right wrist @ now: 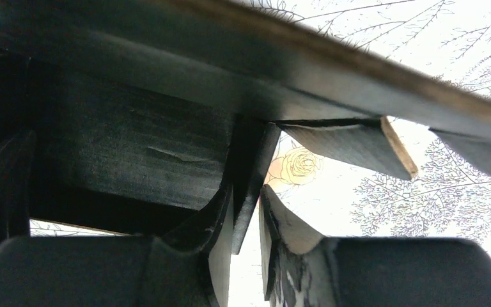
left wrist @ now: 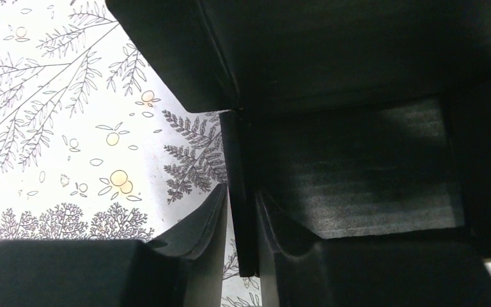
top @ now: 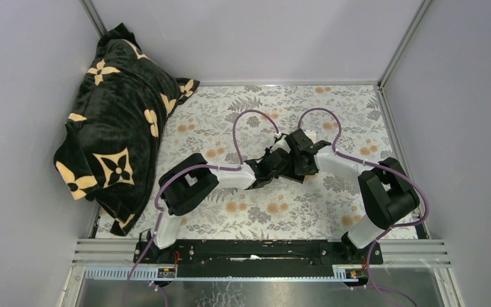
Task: Fold the paper box
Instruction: Fold the paper box at the center of the board.
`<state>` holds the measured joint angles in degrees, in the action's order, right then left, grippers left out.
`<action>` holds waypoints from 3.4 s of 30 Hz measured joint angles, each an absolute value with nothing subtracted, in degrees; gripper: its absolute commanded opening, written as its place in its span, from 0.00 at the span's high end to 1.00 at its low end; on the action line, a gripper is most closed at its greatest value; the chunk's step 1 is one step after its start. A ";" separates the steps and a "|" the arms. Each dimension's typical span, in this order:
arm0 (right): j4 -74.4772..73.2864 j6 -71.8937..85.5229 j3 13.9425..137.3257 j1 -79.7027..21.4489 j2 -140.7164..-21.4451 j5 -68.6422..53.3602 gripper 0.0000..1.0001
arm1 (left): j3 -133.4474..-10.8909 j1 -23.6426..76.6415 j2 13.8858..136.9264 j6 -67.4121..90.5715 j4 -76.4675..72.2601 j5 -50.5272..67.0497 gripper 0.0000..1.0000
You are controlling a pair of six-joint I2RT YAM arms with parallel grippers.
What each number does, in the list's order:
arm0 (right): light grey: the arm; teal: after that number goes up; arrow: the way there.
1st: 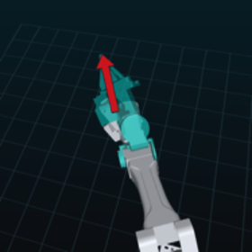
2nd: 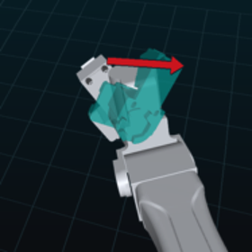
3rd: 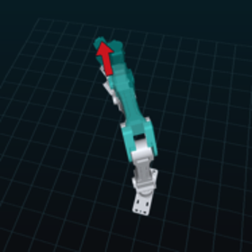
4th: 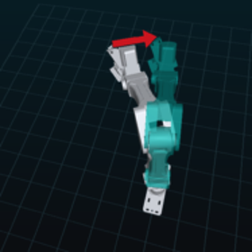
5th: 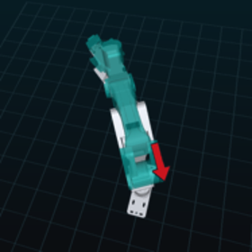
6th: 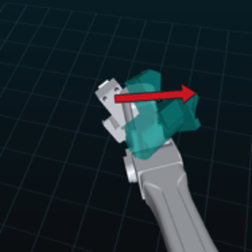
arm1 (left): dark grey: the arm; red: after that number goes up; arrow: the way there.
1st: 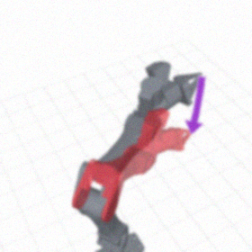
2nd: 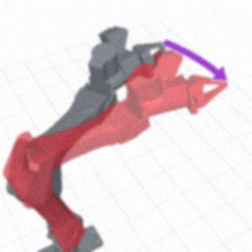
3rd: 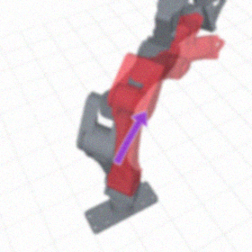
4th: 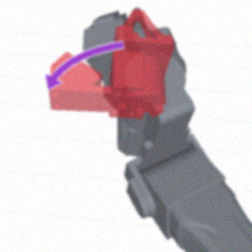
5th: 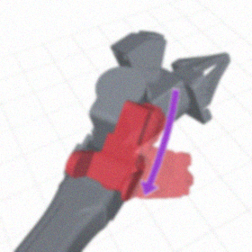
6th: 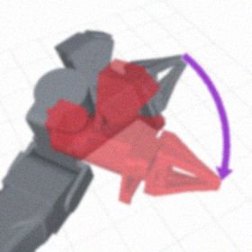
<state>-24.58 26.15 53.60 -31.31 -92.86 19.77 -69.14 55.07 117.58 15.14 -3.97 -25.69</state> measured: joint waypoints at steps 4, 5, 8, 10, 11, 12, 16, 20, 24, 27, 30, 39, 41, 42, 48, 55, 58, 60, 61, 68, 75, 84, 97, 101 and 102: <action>-25.06 25.32 53.60 -31.31 -92.86 19.90 0.84 | -66.74 55.02 115.94 15.55 -5.67 -23.57 0.63; -25.08 25.06 53.60 -31.31 -92.86 19.86 0.84 | -65.93 54.96 115.31 15.62 -5.96 -22.68 0.63; -25.17 24.01 53.60 -31.29 -92.86 19.16 0.84 | -63.00 54.50 112.92 15.99 -7.14 -18.70 0.62; -25.15 23.22 53.60 -31.31 -92.86 18.44 0.84 | -60.86 53.84 111.26 16.40 -8.21 -14.98 0.61; -25.06 22.90 53.60 -31.31 -92.84 18.06 0.84 | -60.23 53.58 110.78 16.58 -8.51 -13.69 0.61; -25.04 22.50 53.60 -31.31 -92.84 17.78 0.84 | -59.53 53.41 110.24 16.69 -8.84 -12.21 0.60; -25.36 20.88 53.56 -31.29 -92.55 16.40 0.84 | -57.45 52.97 108.84 17.06 -10.00 -8.47 0.59; -25.85 19.62 52.62 -31.29 -91.44 15.00 0.84 | -54.13 52.64 107.04 17.65 -13.30 -4.78 0.59; -25.91 19.18 51.81 -31.35 -90.61 14.24 0.84 | -51.68 52.34 105.89 18.96 -16.12 -3.05 0.57; -25.93 19.03 51.55 -31.53 -90.30 13.87 0.84 | -50.04 51.88 105.03 20.12 -17.69 -1.15 0.57; -25.91 18.90 51.48 -31.73 -90.26 13.87 0.84 | -49.76 51.24 105.01 21.12 -18.41 0.23 0.56; -26.09 18.74 51.46 -32.38 -90.26 14.79 0.84 | -49.65 50.09 105.10 24.40 -19.14 3.20 0.55; -26.48 18.72 51.46 -32.53 -90.26 15.44 0.84 | -49.65 50.09 105.23 25.15 -19.46 3.88 0.55; -26.59 18.74 51.46 -32.60 -90.26 15.62 0.84 | -49.65 50.09 105.25 25.50 -19.57 4.19 0.55; -27.49 18.65 51.46 -32.75 -90.26 16.67 0.84 | -49.65 50.09 105.25 27.46 -19.73 6.02 0.55; -28.03 18.63 51.46 -33.26 -90.48 18.04 0.85 | -48.64 49.80 105.25 28.88 -21.50 7.64 0.55; -28.18 18.63 51.64 -33.91 -90.85 19.29 0.85 | -48.60 49.69 105.25 29.21 -21.67 8.10 0.56; -28.64 18.65 52.03 -34.39 -91.33 20.34 0.85 | -48.60 49.69 105.25 29.34 -21.67 8.38 0.56; -28.97 18.65 52.31 -34.63 -91.64 20.82 0.85 | -48.60 49.69 105.25 29.45 -21.67 8.51 0.56; -30.06 19.11 53.10 -36.40 -93.01 24.71 0.86 | -48.60 49.71 105.25 29.71 -21.65 9.10 0.56; -32.62 21.04 55.31 -38.24 -95.92 29.21 0.87 | -48.60 49.71 105.25 29.69 -21.65 9.26 0.57; -36.69 23.44 59.13 -39.72 -100.05 33.04 0.96 | -48.23 49.23 105.25 31.90 -21.93 9.28 0.58; -38.48 25.98 60.84 -40.29 -101.89 34.94 0.96 | -47.66 48.75 104.81 33.56 -21.96 9.10 0.58; -39.18 26.61 61.52 -40.58 -102.63 35.46 0.96 | -47.13 48.58 104.38 34.00 -21.91 8.78 0.58; -39.40 26.85 61.76 -40.62 -102.83 35.51 0.96 | -47.09 48.47 104.33 34.13 -21.89 8.75 0.58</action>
<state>-39.40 26.85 61.76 -40.62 -102.83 35.51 -47.09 48.47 104.33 34.13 -21.89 8.75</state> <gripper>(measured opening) 0.218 0.422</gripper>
